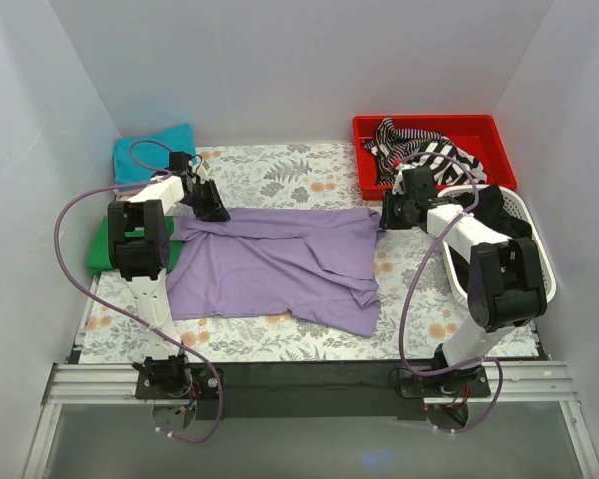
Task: Fold and stack the t-shirts
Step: Fold the tshirt
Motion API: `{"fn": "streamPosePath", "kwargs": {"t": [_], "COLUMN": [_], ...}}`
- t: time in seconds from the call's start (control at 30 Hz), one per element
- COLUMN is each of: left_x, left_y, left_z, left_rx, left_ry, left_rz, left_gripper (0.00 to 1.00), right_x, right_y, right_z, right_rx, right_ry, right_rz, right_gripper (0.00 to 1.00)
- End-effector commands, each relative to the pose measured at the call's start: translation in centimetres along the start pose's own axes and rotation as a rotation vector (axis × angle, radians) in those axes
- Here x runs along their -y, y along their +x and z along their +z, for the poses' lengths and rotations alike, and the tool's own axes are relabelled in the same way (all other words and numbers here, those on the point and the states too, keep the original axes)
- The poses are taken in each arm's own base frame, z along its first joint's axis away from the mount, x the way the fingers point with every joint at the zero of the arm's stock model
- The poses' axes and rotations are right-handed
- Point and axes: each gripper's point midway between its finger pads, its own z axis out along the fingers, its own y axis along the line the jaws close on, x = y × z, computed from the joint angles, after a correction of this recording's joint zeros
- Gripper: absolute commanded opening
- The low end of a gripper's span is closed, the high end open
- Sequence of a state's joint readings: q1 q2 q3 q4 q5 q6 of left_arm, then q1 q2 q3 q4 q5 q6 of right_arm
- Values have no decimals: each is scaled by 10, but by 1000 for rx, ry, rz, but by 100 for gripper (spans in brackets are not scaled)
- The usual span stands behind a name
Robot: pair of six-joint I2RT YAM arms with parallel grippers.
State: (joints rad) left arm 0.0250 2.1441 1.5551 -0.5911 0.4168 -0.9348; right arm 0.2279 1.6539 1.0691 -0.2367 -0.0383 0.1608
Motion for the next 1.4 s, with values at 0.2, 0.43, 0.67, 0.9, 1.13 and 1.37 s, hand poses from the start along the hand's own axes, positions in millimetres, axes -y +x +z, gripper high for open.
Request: {"fn": "streamPosePath", "kwargs": {"t": [0.2, 0.43, 0.67, 0.9, 1.13, 1.37], "left_x": [6, 14, 5, -5, 8, 6], "left_y": [-6, -10, 18, 71, 97, 56], "left_z": [-13, -19, -17, -30, -37, -28], "left_rx": [32, 46, -10, -19, -11, 64], "left_ry": [0, 27, -11, -55, -37, -85], "left_rz": [-2, 6, -38, -171, -168, -150], "left_gripper": [23, 26, 25, 17, 19, 23], "right_x": [-95, -113, -81, -93, -100, -103], "right_y": [-14, 27, 35, 21, -11, -35], "right_z": [11, 44, 74, 104, 131, 149], "right_rx": [-29, -152, -196, -275, -264, -251], "right_ry": [-356, -341, -136, -146, -121, -98], "right_rz": [-94, -90, -62, -115, -152, -151], "right_gripper": [37, 37, 37, 36, 37, 39]}}
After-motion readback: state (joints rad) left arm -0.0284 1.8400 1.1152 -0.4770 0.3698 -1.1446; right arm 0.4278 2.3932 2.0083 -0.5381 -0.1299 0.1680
